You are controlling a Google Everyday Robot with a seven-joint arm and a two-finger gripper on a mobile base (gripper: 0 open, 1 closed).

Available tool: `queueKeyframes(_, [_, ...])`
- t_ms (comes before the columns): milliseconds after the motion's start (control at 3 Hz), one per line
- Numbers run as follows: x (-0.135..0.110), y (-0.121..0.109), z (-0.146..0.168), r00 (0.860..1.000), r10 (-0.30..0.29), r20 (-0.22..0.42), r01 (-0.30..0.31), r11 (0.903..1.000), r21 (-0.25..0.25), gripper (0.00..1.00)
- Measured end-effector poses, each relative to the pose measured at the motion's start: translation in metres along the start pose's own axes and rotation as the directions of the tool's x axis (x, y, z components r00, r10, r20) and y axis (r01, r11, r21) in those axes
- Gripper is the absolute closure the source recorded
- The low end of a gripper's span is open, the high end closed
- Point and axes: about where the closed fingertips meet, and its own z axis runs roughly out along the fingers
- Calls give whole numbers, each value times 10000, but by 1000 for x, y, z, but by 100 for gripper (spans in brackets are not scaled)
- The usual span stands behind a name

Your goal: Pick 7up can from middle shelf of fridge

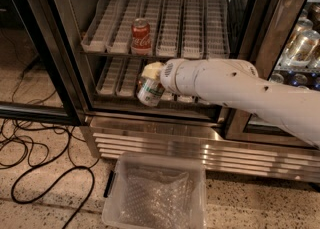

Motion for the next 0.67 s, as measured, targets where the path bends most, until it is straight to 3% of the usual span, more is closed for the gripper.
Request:
queueKeyframes(333, [41, 1, -6, 9926, 935, -776, -942, 9955, -48, 100])
queueKeyframes(667, [70, 6, -12, 9795, 1491, -1353, -1520, 9883, -115, 100])
